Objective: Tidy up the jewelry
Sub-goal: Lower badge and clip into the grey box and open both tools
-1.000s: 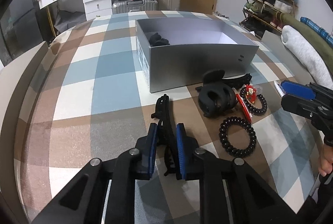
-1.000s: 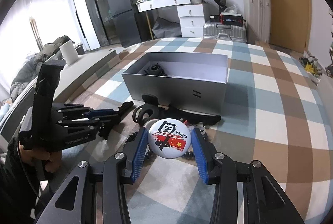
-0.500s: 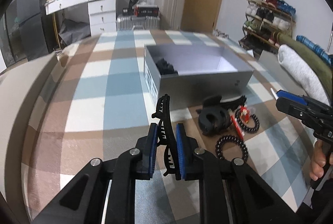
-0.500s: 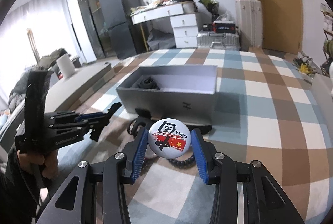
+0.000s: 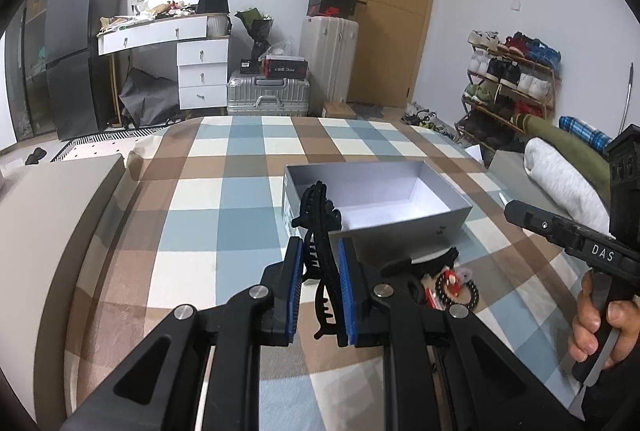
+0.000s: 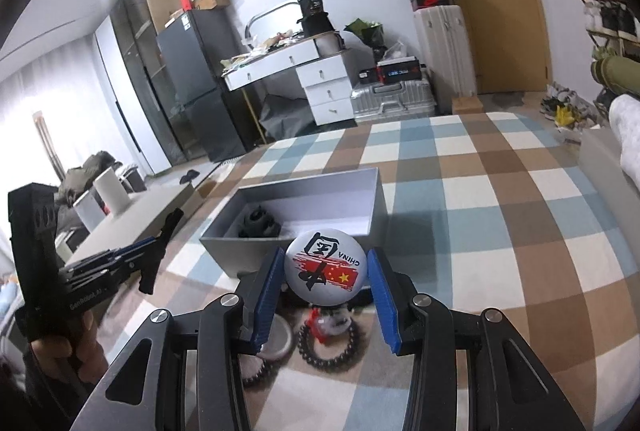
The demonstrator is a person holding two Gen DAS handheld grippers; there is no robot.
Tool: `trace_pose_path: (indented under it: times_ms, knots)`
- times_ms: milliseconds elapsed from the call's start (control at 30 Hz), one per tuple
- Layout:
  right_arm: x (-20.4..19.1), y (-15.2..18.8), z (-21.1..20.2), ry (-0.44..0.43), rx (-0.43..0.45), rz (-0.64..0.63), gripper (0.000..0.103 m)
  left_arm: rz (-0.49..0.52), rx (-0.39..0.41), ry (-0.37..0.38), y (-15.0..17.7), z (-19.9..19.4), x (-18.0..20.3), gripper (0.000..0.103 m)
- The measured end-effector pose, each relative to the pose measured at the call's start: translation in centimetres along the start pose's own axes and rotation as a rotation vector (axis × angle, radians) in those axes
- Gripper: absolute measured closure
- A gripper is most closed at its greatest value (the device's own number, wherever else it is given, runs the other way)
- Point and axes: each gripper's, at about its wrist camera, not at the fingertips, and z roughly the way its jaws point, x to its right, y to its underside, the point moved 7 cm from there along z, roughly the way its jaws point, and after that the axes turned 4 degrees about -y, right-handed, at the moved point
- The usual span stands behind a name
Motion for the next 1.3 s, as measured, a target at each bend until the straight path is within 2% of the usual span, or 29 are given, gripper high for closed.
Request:
trace_pose_path:
  times_ms: [333,433,600,800,867,1300]
  knots:
    - [-0.5,-2.1,1.5,-0.041,-0.003,0.003,0.061,0.013,0.029,0.027,-2.3,2.5,1.5,0.090]
    - [-1.0,-3.0,1.6,-0.033,-0.006,-0.025,0.061,0.006,0.027,0.055,-2.8,3.4,2.1,0.090]
    - [-1.2,-4.1,2.5,-0.026,-0.015,-0.052,0.061,0.025,0.011,0.054,-3.3,5.0,2.6,0.090]
    - [-0.9,-3.8,4.8,-0.022,-0.052,-0.041,0.061,0.013,-0.016,0.055,-2.4,5.7,2.3,0.090]
    - [-0.8,-3.7,5.5,-0.017,-0.062,-0.042,0.061,0.008,-0.027,0.063,-2.2,5.7,2.3,0.095]
    - [-0.3,-2.7,8.4,-0.037,-0.130,-0.016,0.061,0.027,-0.054,0.067,-2.0,6.1,3.0,0.095]
